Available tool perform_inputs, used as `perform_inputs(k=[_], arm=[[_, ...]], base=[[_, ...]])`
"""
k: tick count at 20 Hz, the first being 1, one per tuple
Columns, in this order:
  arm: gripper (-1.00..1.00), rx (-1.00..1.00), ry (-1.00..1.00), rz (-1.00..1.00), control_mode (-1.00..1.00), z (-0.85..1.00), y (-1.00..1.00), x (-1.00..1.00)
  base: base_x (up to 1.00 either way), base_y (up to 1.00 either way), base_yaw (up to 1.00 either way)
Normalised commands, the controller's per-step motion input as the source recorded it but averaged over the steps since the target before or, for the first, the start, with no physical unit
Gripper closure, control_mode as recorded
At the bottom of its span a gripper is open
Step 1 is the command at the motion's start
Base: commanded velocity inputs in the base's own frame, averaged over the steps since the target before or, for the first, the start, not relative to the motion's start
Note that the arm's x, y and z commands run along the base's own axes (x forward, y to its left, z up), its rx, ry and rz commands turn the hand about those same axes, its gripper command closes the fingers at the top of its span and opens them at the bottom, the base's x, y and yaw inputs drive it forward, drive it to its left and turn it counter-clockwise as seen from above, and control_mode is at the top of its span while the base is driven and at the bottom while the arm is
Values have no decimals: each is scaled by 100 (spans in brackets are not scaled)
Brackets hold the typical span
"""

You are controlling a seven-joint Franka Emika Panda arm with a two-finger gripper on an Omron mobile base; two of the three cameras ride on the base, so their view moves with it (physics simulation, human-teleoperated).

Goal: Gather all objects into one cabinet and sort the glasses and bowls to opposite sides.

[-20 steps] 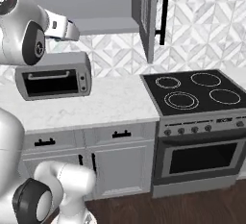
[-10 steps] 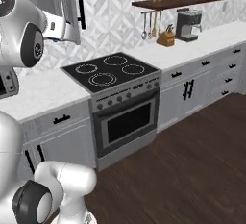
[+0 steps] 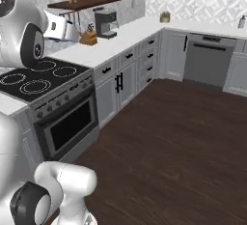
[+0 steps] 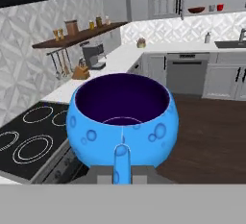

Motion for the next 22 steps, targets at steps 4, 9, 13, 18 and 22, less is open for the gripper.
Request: perform_inputs(k=[4, 9, 13, 18, 22], arm=[[100, 0, 0, 0, 100, 0, 0, 0], [100, 0, 0, 0, 100, 0, 0, 0], [100, 0, 0, 0, 100, 0, 0, 0], [100, 0, 0, 0, 100, 0, 0, 0], [100, 0, 0, 0, 100, 0, 0, 0]], base=[[100, -48, -32], [100, -65, -26], [100, -74, -36], [100, -62, -37], [100, -62, -20]])
